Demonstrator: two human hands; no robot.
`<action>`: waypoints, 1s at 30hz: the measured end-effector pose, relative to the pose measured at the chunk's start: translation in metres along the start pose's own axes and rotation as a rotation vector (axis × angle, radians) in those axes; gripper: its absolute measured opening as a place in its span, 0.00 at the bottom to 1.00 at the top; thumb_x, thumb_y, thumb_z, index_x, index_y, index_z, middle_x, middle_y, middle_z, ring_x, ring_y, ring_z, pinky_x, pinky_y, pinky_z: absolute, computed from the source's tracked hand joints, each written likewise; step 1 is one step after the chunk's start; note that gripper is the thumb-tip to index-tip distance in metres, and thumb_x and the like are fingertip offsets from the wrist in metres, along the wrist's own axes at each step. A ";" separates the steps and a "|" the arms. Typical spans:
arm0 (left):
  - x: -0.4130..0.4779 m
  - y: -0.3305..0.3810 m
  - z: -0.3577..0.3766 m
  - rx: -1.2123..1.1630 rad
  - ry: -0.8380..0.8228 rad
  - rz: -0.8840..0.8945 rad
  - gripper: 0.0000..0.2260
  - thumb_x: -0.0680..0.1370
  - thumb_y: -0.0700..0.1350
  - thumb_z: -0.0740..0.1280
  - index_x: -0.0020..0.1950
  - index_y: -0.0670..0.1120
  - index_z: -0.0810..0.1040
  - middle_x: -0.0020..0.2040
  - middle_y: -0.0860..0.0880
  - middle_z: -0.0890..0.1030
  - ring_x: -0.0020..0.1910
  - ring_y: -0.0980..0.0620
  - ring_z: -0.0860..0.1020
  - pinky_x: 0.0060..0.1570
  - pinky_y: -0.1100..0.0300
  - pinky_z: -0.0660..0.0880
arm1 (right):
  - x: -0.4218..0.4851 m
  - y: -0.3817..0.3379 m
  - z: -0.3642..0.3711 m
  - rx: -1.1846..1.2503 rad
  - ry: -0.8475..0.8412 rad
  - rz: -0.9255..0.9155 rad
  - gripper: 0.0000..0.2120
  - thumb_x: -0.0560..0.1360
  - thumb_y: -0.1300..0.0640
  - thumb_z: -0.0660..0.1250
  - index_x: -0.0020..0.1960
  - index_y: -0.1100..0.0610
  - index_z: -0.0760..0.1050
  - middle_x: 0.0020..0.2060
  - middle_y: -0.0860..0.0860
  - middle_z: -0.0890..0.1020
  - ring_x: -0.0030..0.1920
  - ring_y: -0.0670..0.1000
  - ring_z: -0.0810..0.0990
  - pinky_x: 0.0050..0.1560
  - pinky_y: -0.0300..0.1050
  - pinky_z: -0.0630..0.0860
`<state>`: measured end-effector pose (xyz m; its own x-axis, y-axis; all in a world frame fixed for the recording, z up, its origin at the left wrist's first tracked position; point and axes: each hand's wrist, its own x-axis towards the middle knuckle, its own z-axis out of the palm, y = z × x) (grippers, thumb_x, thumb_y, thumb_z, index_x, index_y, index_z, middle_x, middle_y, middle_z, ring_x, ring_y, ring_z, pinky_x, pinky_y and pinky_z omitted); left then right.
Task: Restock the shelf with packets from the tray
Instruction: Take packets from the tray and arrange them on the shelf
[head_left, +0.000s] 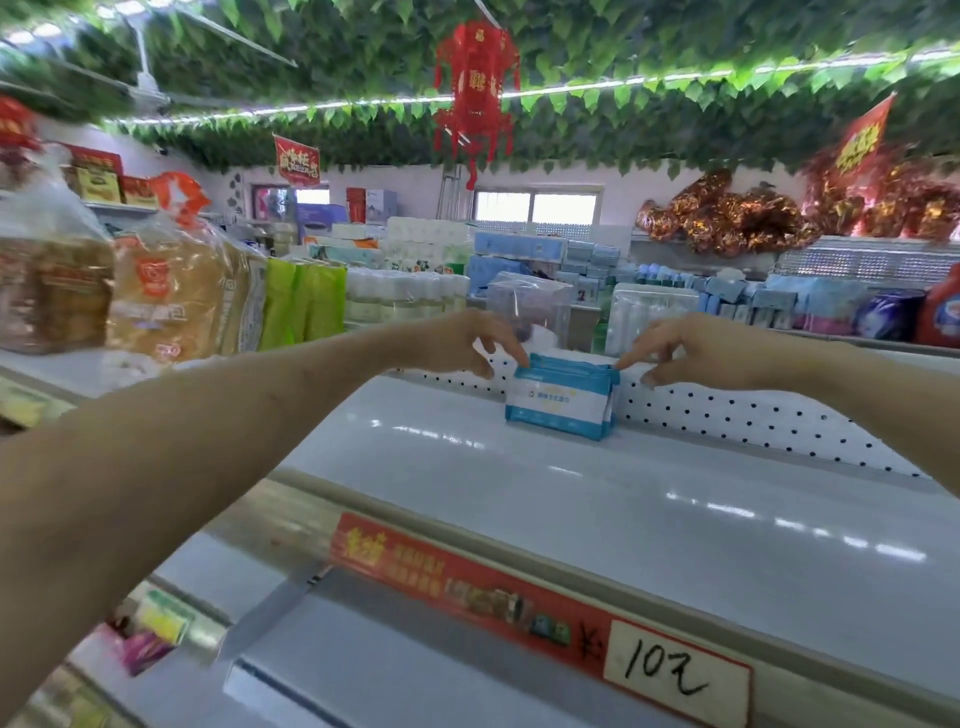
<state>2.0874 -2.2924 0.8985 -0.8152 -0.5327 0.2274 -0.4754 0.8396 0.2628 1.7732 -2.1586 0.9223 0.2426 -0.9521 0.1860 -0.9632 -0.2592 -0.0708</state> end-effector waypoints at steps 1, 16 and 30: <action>-0.018 -0.004 -0.008 -0.020 0.018 -0.036 0.20 0.79 0.36 0.72 0.65 0.56 0.82 0.61 0.62 0.78 0.58 0.57 0.78 0.60 0.59 0.78 | 0.010 -0.015 0.002 -0.016 -0.009 -0.027 0.15 0.80 0.52 0.70 0.64 0.38 0.79 0.56 0.40 0.78 0.51 0.41 0.76 0.53 0.41 0.74; -0.382 -0.018 -0.051 -0.078 0.288 -0.604 0.13 0.83 0.40 0.66 0.65 0.52 0.82 0.54 0.54 0.85 0.51 0.52 0.82 0.49 0.58 0.78 | 0.131 -0.355 0.102 0.135 -0.069 -0.691 0.13 0.81 0.49 0.69 0.65 0.49 0.80 0.54 0.46 0.83 0.54 0.48 0.81 0.54 0.45 0.74; -0.661 0.008 0.169 -0.141 0.065 -1.242 0.16 0.79 0.41 0.68 0.67 0.50 0.82 0.58 0.52 0.85 0.54 0.55 0.81 0.59 0.59 0.76 | 0.039 -0.537 0.366 0.175 -0.566 -1.000 0.12 0.81 0.55 0.69 0.64 0.52 0.82 0.58 0.47 0.82 0.52 0.44 0.79 0.52 0.38 0.77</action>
<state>2.5669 -1.9153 0.5923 0.1779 -0.9634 -0.2008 -0.8679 -0.2498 0.4294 2.3419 -2.1159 0.6087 0.9453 -0.2353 -0.2257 -0.2946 -0.9130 -0.2823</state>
